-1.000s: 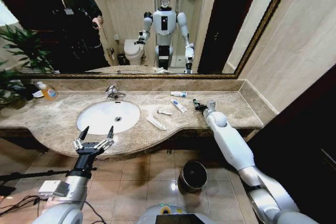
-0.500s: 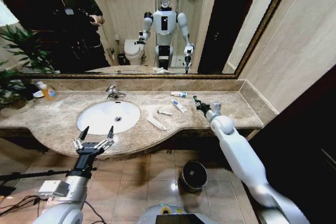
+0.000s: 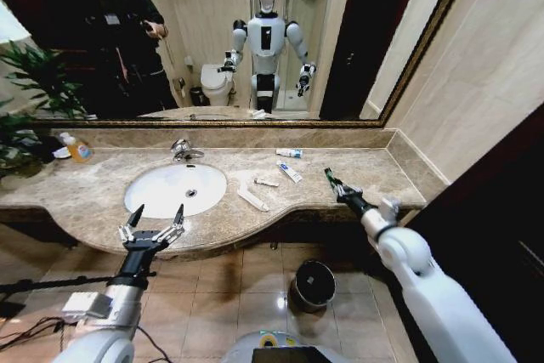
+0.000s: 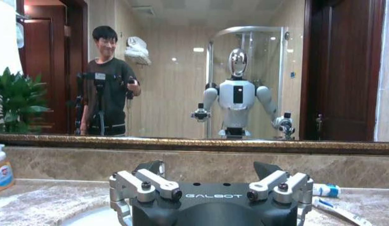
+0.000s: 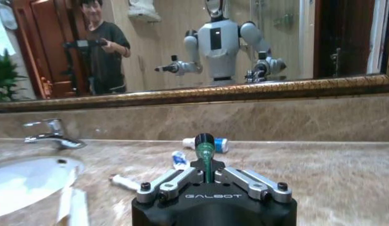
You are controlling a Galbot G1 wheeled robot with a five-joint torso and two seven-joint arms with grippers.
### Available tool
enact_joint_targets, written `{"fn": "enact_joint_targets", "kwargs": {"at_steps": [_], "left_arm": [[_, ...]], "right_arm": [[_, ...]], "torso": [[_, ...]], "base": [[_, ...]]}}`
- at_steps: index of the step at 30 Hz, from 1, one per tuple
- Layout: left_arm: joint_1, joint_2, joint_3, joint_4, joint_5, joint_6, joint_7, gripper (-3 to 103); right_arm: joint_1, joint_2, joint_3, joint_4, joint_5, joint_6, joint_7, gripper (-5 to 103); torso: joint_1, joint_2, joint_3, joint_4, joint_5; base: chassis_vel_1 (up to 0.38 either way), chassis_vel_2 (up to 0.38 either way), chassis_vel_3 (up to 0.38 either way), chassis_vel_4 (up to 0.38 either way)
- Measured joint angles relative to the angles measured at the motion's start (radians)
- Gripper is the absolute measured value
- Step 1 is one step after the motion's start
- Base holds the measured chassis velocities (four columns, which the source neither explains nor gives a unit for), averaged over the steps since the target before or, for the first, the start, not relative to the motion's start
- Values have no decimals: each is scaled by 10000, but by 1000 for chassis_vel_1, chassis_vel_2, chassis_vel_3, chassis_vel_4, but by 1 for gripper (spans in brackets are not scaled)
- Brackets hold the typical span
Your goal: Pick up the trash from the sink and place it in the trash bin.
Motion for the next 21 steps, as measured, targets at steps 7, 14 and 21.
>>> {"fn": "enact_joint_targets", "kwargs": {"at_steps": [7,14,21], "left_arm": [[0,0,0,0,0,0,0,100],[0,0,0,-1,0,0,0,100],[0,1,1,0,0,0,0,100]], "right_arm": [[-1926,543,489,-5,-699,1141,-1034,4],[-2331,1002,194,-1508,-1618,2141,-1505,4],[-1717,1312,-141,-4061,-2386,2922,-1708,4]], "torso": [[-1,0,1,-2,0],[1,-2,2,0,3],[1,-2,2,-1,3]], "base": [[0,0,0,0],[0,0,0,0],[0,0,0,0]]}}
